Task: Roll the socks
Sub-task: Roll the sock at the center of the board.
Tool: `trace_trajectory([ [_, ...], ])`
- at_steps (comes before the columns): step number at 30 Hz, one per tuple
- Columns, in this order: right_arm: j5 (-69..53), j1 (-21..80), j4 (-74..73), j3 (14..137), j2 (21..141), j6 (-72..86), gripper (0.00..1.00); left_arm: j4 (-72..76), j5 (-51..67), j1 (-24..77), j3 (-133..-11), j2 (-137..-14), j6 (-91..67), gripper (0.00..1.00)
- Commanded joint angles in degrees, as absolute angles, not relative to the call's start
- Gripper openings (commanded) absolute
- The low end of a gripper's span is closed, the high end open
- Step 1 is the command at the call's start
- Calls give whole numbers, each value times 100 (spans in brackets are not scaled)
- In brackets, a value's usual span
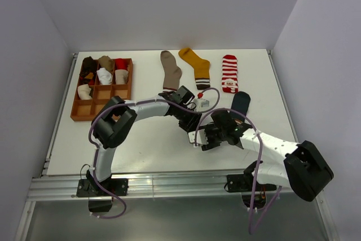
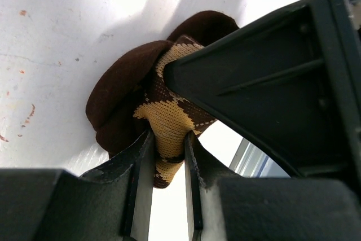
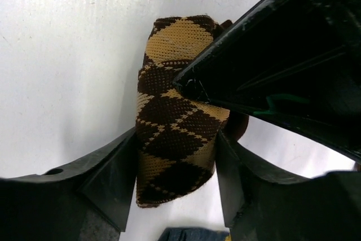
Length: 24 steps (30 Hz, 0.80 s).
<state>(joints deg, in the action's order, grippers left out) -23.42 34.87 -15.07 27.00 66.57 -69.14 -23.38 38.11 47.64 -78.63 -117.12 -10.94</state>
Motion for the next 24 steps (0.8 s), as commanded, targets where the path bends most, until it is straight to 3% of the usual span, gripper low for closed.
trace_trajectory([
  [1, -2180, 3568, -1442, 2707, 6864, -6935, 58, -3164, 3814, 4764, -7726, -12006, -782, 1],
  [5, -2206, 3595, -1502, 2856, 7119, -6733, 53, -3129, 3981, 4737, -7726, -11997, -817, 1],
  [15, -2224, 3604, -1889, 3287, 7734, -6583, 26, -2356, 4448, 4711, -7313, -11892, -1449, 7],
  [19, -2250, 3595, -2030, 3348, 7822, -6566, 22, -1838, 4079, 4685, -7067, -11629, -1915, 22],
  [24, -2338, 3595, -2364, 3585, 7927, -6469, 17, -916, 3903, 4474, -6584, -10996, -2486, 34],
])
